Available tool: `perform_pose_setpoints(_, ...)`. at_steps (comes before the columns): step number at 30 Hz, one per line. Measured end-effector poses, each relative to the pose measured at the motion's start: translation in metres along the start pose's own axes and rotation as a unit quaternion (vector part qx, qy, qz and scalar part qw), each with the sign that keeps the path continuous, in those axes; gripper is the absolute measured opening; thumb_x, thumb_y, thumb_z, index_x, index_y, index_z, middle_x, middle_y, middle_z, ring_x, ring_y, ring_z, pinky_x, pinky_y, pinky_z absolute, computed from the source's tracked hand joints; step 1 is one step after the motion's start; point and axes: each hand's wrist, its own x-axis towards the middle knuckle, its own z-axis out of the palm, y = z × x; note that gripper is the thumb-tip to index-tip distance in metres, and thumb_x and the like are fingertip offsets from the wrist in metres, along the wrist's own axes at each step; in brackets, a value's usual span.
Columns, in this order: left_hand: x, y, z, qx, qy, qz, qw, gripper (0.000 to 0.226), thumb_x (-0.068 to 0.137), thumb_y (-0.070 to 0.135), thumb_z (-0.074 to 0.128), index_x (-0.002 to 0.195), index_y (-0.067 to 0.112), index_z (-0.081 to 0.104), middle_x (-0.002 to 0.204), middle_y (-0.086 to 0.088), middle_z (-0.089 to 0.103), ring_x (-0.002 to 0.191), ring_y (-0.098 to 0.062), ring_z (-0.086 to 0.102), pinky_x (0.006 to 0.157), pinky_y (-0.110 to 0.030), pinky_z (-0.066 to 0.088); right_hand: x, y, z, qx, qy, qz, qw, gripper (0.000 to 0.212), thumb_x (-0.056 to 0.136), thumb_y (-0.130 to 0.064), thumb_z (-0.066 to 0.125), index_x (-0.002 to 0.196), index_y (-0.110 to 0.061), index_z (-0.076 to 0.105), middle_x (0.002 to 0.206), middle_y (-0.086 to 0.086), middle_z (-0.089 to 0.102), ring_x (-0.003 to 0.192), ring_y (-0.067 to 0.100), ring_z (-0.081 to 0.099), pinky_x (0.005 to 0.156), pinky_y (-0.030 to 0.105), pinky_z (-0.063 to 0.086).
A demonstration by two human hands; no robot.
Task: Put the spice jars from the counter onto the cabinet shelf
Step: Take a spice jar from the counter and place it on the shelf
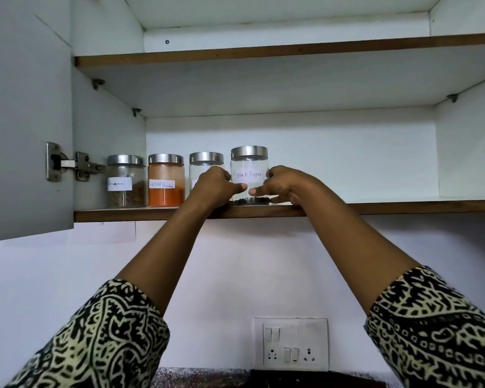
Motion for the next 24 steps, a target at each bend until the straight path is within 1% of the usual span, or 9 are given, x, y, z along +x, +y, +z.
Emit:
perform_pose_setpoints(3,0.007,0.000,0.002,0.022,0.007,-0.009,1.000,0.031,0.083,0.034,0.070,0.097,0.006,0.066,0.099,-0.016,0.070,0.094,-0.029,0.066,0.082,-0.037,0.052,0.012,0.000,0.002,0.000,-0.007,0.017,1.000,0.047,0.080,-0.006,0.071,0.124,-0.006,0.053,0.130,0.009,0.058,0.117,0.022,0.053,0.091,0.034,0.045)
perform_pose_setpoints(5,0.011,0.000,0.006,0.027,0.009,-0.014,1.000,0.032,0.083,0.033,0.070,0.100,0.007,0.064,0.100,-0.017,0.069,0.095,-0.029,0.066,0.083,-0.037,0.051,0.018,0.003,0.003,-0.002,-0.010,0.024,1.000,0.048,0.081,-0.006,0.071,0.125,-0.006,0.052,0.131,0.010,0.057,0.123,0.024,0.051,0.094,0.035,0.044)
perform_pose_setpoints(9,0.023,-0.007,0.012,0.027,0.014,-0.030,0.999,0.042,0.082,0.034,0.071,0.107,0.002,0.064,0.101,-0.015,0.069,0.093,-0.028,0.067,0.083,-0.037,0.053,0.026,0.007,0.006,-0.003,-0.008,0.023,1.000,0.049,0.082,-0.006,0.069,0.127,-0.005,0.049,0.133,0.010,0.055,0.125,0.025,0.049,0.094,0.034,0.040)
perform_pose_setpoints(11,0.028,-0.010,0.016,0.033,0.018,-0.035,0.999,0.041,0.081,0.036,0.071,0.105,0.003,0.064,0.101,-0.014,0.069,0.093,-0.028,0.066,0.076,-0.034,0.052,0.031,0.009,0.007,-0.005,-0.006,0.026,1.000,0.050,0.082,-0.007,0.069,0.128,-0.005,0.048,0.133,0.010,0.055,0.125,0.025,0.049,0.095,0.034,0.039)
perform_pose_setpoints(12,0.030,-0.011,0.017,0.044,0.023,-0.035,0.998,0.041,0.082,0.037,0.070,0.105,0.004,0.063,0.100,-0.014,0.069,0.093,-0.027,0.065,0.071,-0.032,0.048,0.033,0.010,0.007,-0.009,-0.008,0.029,1.000,0.051,0.083,-0.008,0.069,0.129,-0.006,0.047,0.134,0.010,0.054,0.125,0.025,0.049,0.097,0.034,0.039)
perform_pose_setpoints(14,0.031,-0.011,0.020,0.062,0.037,-0.033,0.997,0.041,0.082,0.038,0.069,0.104,0.004,0.063,0.100,-0.013,0.068,0.093,-0.027,0.064,0.067,-0.030,0.042,0.036,0.011,0.007,-0.013,-0.006,0.033,0.999,0.053,0.083,-0.010,0.069,0.130,-0.006,0.046,0.134,0.008,0.054,0.125,0.024,0.049,0.101,0.035,0.039)
perform_pose_setpoints(17,0.031,-0.011,0.023,0.069,0.052,-0.037,0.996,0.041,0.082,0.039,0.069,0.105,0.006,0.062,0.102,-0.012,0.067,0.095,-0.027,0.063,0.069,-0.030,0.042,0.037,0.011,0.007,0.004,-0.011,0.034,0.999,0.056,0.084,-0.008,0.068,0.134,-0.004,0.042,0.136,0.007,0.051,0.128,0.023,0.047,0.108,0.034,0.036)
perform_pose_setpoints(22,0.025,-0.007,0.022,0.069,0.060,-0.039,0.995,0.042,0.081,0.039,0.071,0.105,0.006,0.062,0.105,-0.012,0.068,0.096,-0.027,0.064,0.072,-0.031,0.045,0.032,0.009,0.008,0.006,-0.019,0.048,0.999,0.058,0.082,-0.010,0.070,0.133,-0.005,0.043,0.138,0.010,0.051,0.127,0.024,0.048,0.111,0.038,0.036)
perform_pose_setpoints(24,0.022,-0.007,0.020,0.067,0.065,-0.042,0.995,0.042,0.079,0.038,0.072,0.104,0.005,0.063,0.104,-0.012,0.069,0.096,-0.028,0.065,0.074,-0.032,0.047,0.026,0.006,0.008,0.001,-0.011,0.059,0.998,0.065,0.080,-0.014,0.072,0.136,-0.004,0.039,0.142,0.009,0.047,0.128,0.024,0.046,0.110,0.036,0.037)
